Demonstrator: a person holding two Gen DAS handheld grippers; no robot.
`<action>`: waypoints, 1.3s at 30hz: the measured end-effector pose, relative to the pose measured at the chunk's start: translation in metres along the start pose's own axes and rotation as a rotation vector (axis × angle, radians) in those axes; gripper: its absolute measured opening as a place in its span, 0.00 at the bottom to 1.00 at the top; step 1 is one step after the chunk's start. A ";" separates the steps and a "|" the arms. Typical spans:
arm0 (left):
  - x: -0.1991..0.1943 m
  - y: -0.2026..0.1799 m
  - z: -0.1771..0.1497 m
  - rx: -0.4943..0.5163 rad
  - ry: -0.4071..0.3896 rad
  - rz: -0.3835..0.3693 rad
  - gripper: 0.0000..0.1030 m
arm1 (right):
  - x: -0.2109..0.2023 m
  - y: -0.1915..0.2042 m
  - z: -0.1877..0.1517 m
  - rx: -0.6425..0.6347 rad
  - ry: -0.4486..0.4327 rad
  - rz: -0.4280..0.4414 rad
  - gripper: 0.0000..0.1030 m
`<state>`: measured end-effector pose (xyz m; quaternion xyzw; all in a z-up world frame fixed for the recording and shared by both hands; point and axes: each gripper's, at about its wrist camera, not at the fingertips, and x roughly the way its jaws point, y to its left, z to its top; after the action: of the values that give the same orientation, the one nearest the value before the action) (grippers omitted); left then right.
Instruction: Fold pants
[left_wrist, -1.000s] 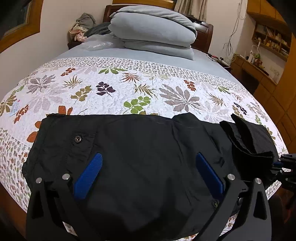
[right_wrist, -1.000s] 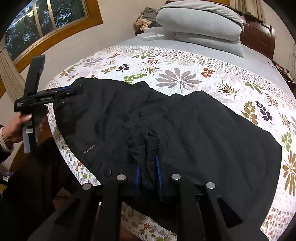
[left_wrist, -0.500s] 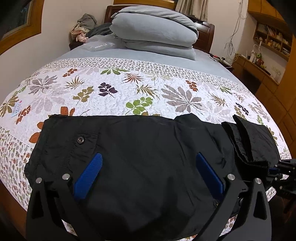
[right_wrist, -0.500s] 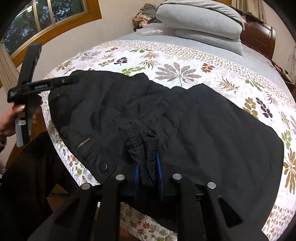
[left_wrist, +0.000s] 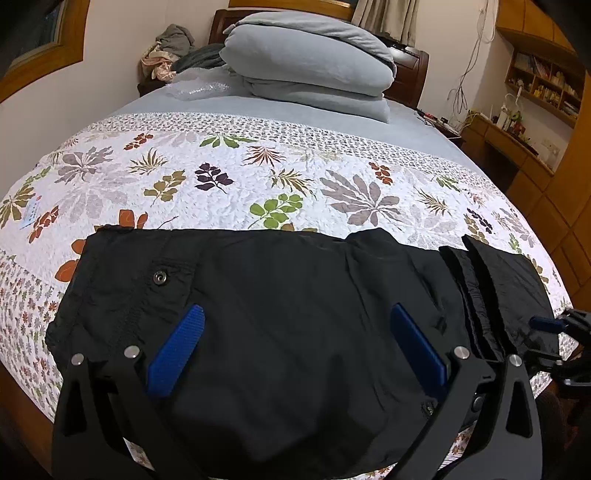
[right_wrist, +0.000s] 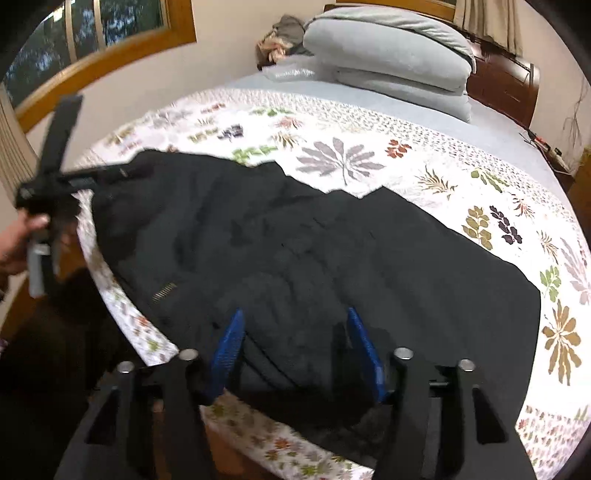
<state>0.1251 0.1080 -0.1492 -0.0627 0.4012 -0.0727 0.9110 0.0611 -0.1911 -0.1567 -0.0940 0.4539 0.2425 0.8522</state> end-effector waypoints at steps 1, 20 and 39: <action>0.000 0.000 0.000 0.000 0.001 -0.002 0.98 | 0.004 0.000 0.000 0.004 0.011 0.018 0.51; 0.002 0.009 0.001 -0.008 0.006 0.022 0.98 | 0.015 -0.001 0.003 0.011 0.036 0.125 0.15; -0.036 0.068 -0.004 0.042 0.038 0.220 0.98 | 0.015 0.020 0.003 -0.010 0.052 0.214 0.45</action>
<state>0.1037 0.1812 -0.1377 0.0025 0.4212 0.0182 0.9068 0.0599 -0.1676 -0.1659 -0.0557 0.4820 0.3318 0.8090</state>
